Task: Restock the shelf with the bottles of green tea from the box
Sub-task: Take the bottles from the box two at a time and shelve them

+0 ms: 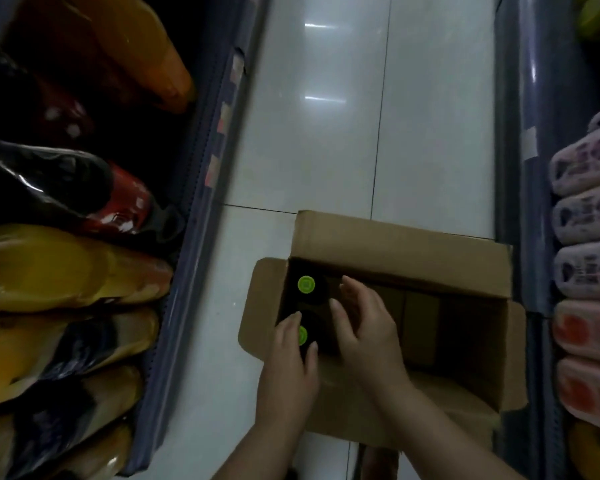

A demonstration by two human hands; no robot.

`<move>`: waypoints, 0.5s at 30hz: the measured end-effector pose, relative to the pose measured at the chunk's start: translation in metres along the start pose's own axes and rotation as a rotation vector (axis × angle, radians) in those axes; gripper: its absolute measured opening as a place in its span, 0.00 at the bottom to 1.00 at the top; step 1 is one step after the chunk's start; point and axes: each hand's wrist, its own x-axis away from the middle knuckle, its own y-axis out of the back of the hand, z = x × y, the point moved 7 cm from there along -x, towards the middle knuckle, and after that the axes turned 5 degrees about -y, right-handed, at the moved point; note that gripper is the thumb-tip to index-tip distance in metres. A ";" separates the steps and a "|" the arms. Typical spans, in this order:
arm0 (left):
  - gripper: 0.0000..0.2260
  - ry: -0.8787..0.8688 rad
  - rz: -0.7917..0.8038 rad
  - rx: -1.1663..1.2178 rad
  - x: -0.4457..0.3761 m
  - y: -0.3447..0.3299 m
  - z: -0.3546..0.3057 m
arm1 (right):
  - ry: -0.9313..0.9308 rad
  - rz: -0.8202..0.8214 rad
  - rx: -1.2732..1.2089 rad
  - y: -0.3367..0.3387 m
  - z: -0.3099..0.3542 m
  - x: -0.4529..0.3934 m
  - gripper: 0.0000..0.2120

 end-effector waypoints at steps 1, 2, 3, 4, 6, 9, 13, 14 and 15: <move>0.23 0.027 0.001 0.010 -0.003 -0.003 0.004 | -0.010 0.013 0.010 -0.006 -0.005 -0.006 0.20; 0.23 0.053 0.001 0.018 -0.006 -0.007 0.009 | -0.013 0.024 0.019 -0.012 -0.010 -0.011 0.20; 0.23 0.080 0.003 0.025 -0.008 -0.011 0.014 | -0.011 0.037 0.029 -0.019 -0.013 -0.017 0.20; 0.24 0.106 0.006 0.030 -0.010 -0.015 0.018 | -0.007 0.054 0.038 -0.025 -0.016 -0.023 0.20; 0.26 0.157 0.019 0.052 -0.015 -0.024 0.026 | -0.011 0.095 0.058 -0.038 -0.023 -0.033 0.22; 0.31 0.198 0.007 0.139 -0.024 -0.034 0.035 | -0.026 0.163 0.096 -0.058 -0.036 -0.047 0.28; 0.34 0.177 -0.094 0.192 -0.033 -0.040 0.042 | -0.003 0.175 0.157 -0.074 -0.054 -0.061 0.30; 0.32 0.187 -0.138 0.201 -0.033 -0.039 0.042 | -0.005 0.156 0.157 -0.075 -0.058 -0.064 0.29; 0.30 0.195 -0.186 0.209 -0.034 -0.037 0.042 | -0.013 0.142 0.155 -0.076 -0.063 -0.066 0.28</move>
